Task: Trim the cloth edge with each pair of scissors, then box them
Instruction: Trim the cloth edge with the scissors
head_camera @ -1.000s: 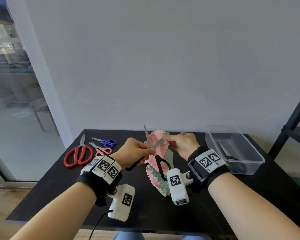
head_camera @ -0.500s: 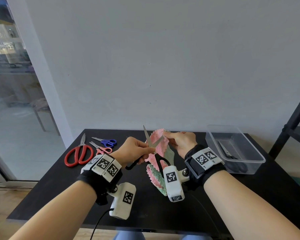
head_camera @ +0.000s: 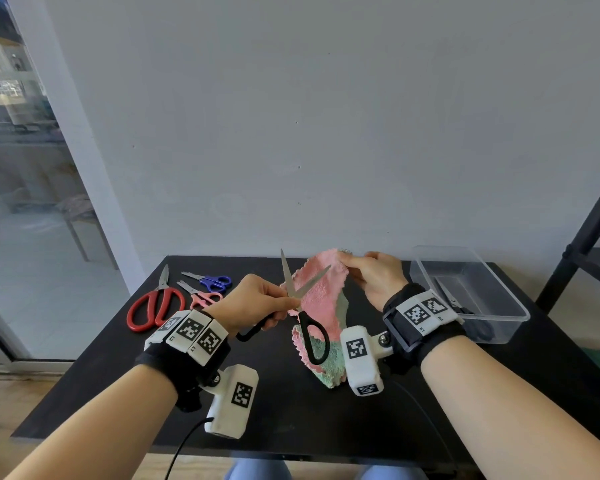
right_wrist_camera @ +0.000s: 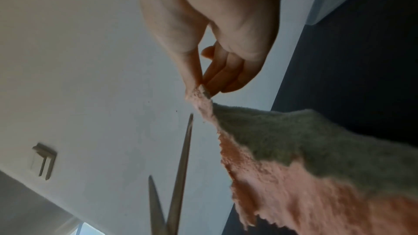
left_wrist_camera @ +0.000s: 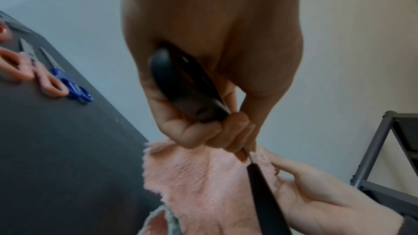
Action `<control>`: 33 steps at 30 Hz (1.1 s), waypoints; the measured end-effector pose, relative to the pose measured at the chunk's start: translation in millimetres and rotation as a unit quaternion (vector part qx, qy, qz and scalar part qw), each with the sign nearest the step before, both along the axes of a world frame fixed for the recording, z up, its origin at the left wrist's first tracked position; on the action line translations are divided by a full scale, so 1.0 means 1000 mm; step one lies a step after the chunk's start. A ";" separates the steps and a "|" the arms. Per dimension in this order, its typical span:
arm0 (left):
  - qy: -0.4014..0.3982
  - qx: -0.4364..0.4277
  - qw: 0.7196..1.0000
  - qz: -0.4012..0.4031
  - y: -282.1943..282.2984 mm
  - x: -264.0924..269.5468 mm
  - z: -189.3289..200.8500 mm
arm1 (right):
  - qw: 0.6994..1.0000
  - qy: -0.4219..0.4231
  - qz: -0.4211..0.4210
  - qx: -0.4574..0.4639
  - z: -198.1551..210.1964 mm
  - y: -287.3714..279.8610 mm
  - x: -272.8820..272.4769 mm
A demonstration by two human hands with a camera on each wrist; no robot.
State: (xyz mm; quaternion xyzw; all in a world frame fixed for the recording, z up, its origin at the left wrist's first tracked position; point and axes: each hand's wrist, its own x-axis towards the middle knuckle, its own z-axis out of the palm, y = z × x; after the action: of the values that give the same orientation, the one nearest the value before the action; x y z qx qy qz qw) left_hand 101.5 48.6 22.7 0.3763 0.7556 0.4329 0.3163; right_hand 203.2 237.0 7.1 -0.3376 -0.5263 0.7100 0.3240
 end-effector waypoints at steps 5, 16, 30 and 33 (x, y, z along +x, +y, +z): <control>-0.019 0.036 0.999 0.036 -0.009 -0.006 -0.008 | 0.997 0.008 0.068 0.026 0.003 -0.005 0.016; -0.049 0.066 0.996 0.033 0.003 0.002 -0.007 | 0.986 -0.044 0.142 0.078 -0.009 -0.039 0.014; -0.025 0.066 0.997 0.035 0.006 0.011 -0.004 | 0.995 -0.072 0.064 0.023 -0.012 -0.053 0.002; -0.026 0.066 0.997 0.039 0.006 0.012 -0.004 | 0.998 -0.051 0.046 -0.001 -0.014 -0.049 -0.003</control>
State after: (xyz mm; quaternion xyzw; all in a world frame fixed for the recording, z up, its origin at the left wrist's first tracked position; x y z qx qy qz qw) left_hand 113.7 54.7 19.0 0.3549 0.7312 0.5033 0.2934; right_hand 199.9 188.3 -6.6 -0.3492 -0.5562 0.7068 0.2629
